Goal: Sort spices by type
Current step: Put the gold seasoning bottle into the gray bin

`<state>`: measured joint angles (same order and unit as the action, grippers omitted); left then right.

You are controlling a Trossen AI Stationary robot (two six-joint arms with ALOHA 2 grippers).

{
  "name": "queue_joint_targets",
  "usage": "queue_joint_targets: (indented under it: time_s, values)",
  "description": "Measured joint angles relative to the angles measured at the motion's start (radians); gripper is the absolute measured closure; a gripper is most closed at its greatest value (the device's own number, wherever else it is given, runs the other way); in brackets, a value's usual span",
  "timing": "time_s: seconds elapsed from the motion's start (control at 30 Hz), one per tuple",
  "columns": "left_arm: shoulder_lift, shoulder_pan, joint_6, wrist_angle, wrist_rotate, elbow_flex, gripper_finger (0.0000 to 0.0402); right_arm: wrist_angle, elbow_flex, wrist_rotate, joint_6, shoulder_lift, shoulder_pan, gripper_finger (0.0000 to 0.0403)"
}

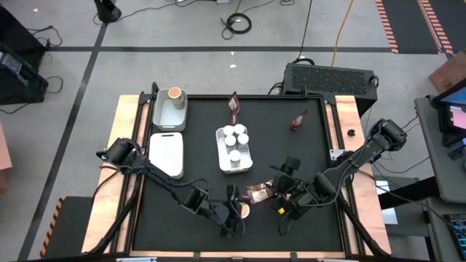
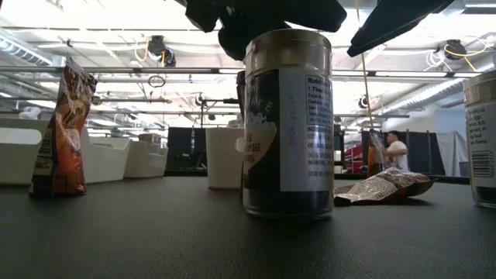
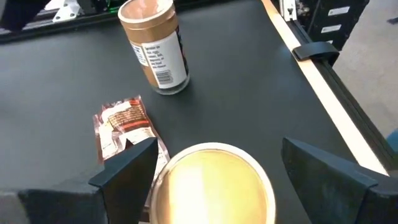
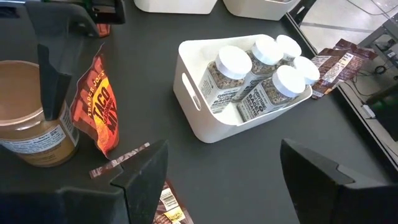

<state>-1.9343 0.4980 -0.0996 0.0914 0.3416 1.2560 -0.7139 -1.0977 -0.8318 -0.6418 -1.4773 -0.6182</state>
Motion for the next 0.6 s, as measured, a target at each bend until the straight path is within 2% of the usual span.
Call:
queue_joint_targets:
  time_s: [0.23,0.6]
  values:
    - [0.002,0.000,0.057,-0.008,-0.003,0.001,0.0059,0.000,0.000,0.000,0.000,0.000,0.000,0.0138]
    - [0.003,-0.013,0.051,-0.081,-0.030,0.002,0.0059,0.002,0.000,0.000,-0.001,0.000,0.000,0.0138]
